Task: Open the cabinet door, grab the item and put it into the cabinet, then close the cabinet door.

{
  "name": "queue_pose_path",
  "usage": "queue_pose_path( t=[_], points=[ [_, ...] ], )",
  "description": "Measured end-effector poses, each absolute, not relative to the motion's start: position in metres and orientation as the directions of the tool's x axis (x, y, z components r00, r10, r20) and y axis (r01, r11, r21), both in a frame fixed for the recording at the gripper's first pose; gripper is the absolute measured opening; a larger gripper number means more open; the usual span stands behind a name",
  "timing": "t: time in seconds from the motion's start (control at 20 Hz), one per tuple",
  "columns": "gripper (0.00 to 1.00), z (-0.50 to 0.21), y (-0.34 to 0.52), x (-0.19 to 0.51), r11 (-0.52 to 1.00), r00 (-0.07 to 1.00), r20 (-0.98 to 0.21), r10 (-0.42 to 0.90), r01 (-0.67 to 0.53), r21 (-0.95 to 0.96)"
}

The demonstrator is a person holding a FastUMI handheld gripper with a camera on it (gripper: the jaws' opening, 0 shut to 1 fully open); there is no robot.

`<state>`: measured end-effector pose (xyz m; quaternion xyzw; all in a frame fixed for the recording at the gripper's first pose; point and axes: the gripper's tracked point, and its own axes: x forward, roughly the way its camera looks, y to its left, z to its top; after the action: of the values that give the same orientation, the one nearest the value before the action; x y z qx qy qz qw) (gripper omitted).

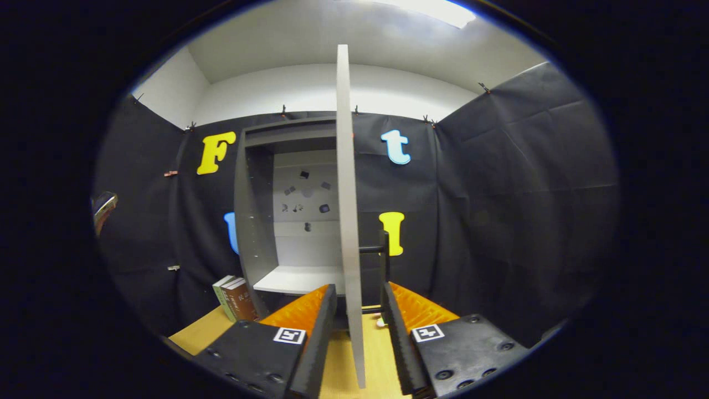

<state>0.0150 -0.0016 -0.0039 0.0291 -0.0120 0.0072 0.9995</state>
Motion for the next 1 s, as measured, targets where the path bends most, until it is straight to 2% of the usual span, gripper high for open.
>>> queue_pose_path(
  t=[0.2, 0.55, 1.0],
  points=[
    [0.96, -0.023, 0.025, 0.013, 0.993, 0.994, -0.027, 0.108, -0.106, 0.054],
    [0.98, -0.122, 0.077, 0.009, 0.977, 0.936, -0.296, 0.189, -0.149, 0.153],
    [0.99, -0.247, 0.102, -0.003, 0.978, 0.768, -0.608, 0.202, -0.126, 0.166]
  ],
)
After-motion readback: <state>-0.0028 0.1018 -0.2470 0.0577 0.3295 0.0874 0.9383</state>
